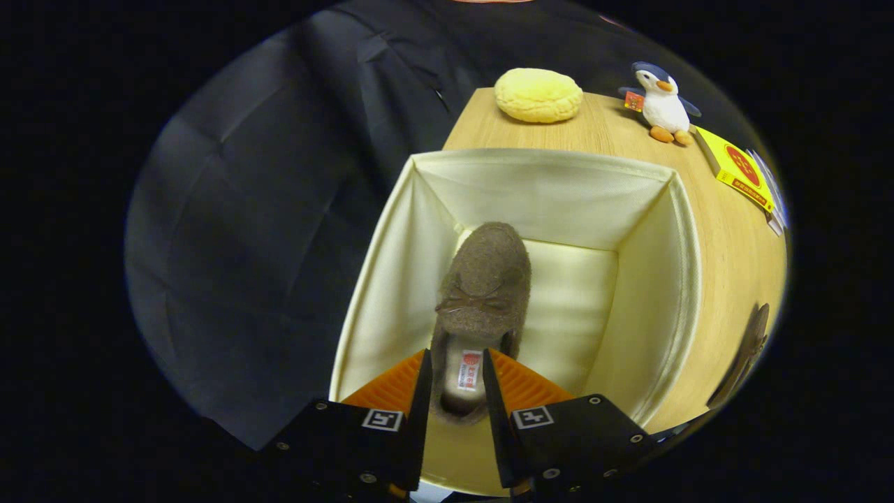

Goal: Open the storage box then place both shoes into the box .Put the left shoe in first, then the right shoe, with the right side of both shoes facing outward in a uniform manner.

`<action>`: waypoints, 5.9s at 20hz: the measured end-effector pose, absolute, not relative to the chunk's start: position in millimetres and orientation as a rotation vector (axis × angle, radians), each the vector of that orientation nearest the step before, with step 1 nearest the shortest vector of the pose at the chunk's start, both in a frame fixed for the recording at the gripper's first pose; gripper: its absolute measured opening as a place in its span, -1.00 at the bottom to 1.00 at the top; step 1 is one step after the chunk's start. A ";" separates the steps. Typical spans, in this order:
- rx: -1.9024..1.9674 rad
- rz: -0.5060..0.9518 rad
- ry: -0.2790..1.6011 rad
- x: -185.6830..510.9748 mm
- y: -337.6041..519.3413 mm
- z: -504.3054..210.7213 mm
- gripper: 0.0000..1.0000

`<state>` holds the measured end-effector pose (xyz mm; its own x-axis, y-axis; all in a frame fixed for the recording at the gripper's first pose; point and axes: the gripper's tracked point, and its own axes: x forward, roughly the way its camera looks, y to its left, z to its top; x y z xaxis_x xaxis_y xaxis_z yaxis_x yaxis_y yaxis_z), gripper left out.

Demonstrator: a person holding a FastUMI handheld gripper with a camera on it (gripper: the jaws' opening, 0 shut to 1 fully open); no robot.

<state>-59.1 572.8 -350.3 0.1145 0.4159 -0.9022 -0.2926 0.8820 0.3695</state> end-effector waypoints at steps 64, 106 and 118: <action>0.159 0.043 1.194 -47.3 123.0 -373.2 -0.93; 0.116 0.407 1.274 -25.7 486.9 -316.3 -0.48; 0.190 0.527 0.821 25.8 399.8 -181.2 0.64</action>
<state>25.8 399.8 -181.2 0.5618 0.5164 -0.6463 -0.3729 0.8555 0.3593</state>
